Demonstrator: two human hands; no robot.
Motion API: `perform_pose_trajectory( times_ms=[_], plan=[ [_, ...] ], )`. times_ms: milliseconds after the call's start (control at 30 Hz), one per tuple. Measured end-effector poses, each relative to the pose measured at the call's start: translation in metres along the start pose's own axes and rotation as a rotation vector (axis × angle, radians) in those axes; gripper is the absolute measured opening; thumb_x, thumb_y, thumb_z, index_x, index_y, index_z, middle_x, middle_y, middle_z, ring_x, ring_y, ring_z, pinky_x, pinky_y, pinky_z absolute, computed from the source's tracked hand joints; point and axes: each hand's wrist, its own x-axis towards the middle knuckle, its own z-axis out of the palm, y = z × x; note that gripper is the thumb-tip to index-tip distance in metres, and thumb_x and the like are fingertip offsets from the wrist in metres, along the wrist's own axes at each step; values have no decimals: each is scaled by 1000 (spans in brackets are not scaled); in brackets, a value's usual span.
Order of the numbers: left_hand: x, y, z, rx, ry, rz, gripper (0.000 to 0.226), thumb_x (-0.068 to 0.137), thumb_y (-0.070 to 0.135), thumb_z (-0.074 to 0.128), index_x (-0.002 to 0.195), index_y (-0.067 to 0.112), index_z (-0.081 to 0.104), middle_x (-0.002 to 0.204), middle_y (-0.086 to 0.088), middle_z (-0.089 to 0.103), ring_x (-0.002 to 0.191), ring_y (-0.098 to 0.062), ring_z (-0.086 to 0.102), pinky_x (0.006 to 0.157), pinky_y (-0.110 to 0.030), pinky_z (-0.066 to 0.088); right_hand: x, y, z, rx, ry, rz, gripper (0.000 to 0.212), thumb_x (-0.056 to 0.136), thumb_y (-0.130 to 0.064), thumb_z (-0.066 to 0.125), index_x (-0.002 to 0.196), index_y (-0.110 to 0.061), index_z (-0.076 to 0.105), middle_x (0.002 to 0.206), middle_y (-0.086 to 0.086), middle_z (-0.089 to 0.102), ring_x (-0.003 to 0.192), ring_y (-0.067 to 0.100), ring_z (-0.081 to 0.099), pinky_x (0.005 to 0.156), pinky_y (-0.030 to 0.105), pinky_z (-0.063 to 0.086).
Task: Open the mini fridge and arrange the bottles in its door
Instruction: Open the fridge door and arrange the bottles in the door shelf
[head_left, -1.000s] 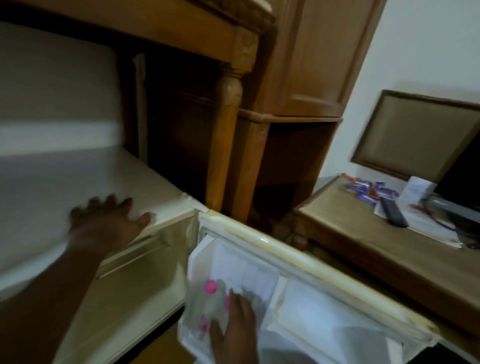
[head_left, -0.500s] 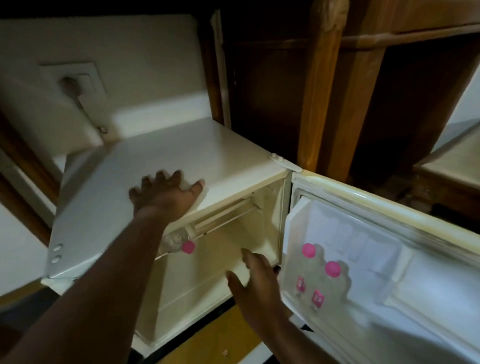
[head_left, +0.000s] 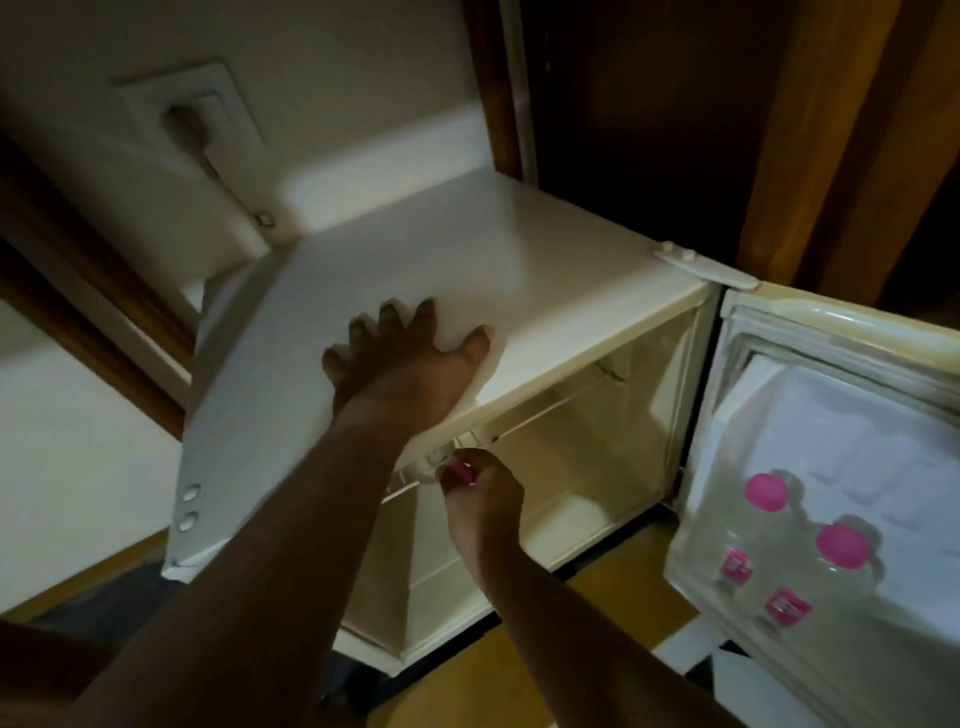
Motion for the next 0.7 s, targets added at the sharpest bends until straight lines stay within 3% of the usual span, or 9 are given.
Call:
perform_pose_trajectory(
  times_ms=[100, 233, 367, 433, 500, 567, 633, 700],
  plan=[
    [-1, 0, 0, -10, -14, 0, 96, 74, 90, 13, 154, 37, 25, 162, -6, 26, 147, -36, 22, 111, -59, 22, -19, -3, 1, 27, 41, -80, 16, 80, -14, 75, 95, -13, 70, 86, -3, 67, 67, -6, 56, 57, -2, 40],
    [-3, -1, -1, -18, -16, 9, 97, 74, 90, 13, 154, 37, 24, 162, -6, 25, 147, -37, 21, 112, -59, 21, -45, -17, -28, 98, 123, -316, 11, 71, -13, 71, 78, -17, 64, 77, -4, 57, 74, 7, 57, 65, 13, 46],
    [-4, 0, -5, -32, -23, -1, 97, 73, 91, 12, 154, 38, 26, 162, -7, 27, 147, -39, 22, 112, -61, 21, -61, -41, -78, 15, 59, -429, 14, 71, -25, 68, 85, -22, 67, 88, -5, 60, 82, 7, 59, 69, 9, 46],
    [-8, 1, -8, -40, -35, -1, 93, 78, 89, 16, 154, 37, 26, 163, -8, 26, 147, -40, 22, 112, -61, 22, -73, -53, -106, -137, 98, -475, 19, 69, -29, 67, 87, -24, 69, 86, -3, 61, 77, 6, 58, 66, 5, 43],
    [-10, 2, -11, -37, -40, 2, 90, 81, 87, 19, 153, 35, 28, 162, -9, 27, 146, -41, 23, 112, -60, 23, -83, -63, -135, -301, 143, -518, 17, 68, -22, 69, 84, -21, 71, 82, 1, 62, 72, 11, 57, 65, 12, 45],
    [-13, 4, -12, -38, -46, 5, 89, 82, 86, 19, 153, 34, 29, 161, -10, 28, 146, -41, 23, 111, -59, 23, -92, -70, -165, -491, 100, -505, 13, 69, -22, 68, 82, -18, 70, 81, 2, 62, 73, 15, 57, 64, 19, 45],
    [-15, 4, -14, -34, -51, 8, 88, 84, 85, 20, 154, 33, 29, 161, -11, 28, 146, -41, 23, 111, -59, 23, -101, -75, -195, -705, 35, -476, 10, 73, -27, 67, 79, -19, 66, 78, -2, 57, 72, 13, 54, 60, 17, 39],
    [-17, 2, -15, -26, -46, 19, 87, 85, 83, 21, 154, 31, 30, 160, -13, 29, 145, -41, 23, 112, -58, 24, -109, -80, -221, -938, -41, -432, 19, 79, -31, 64, 66, -21, 55, 70, -5, 47, 69, 15, 50, 55, 21, 33]
  ],
)
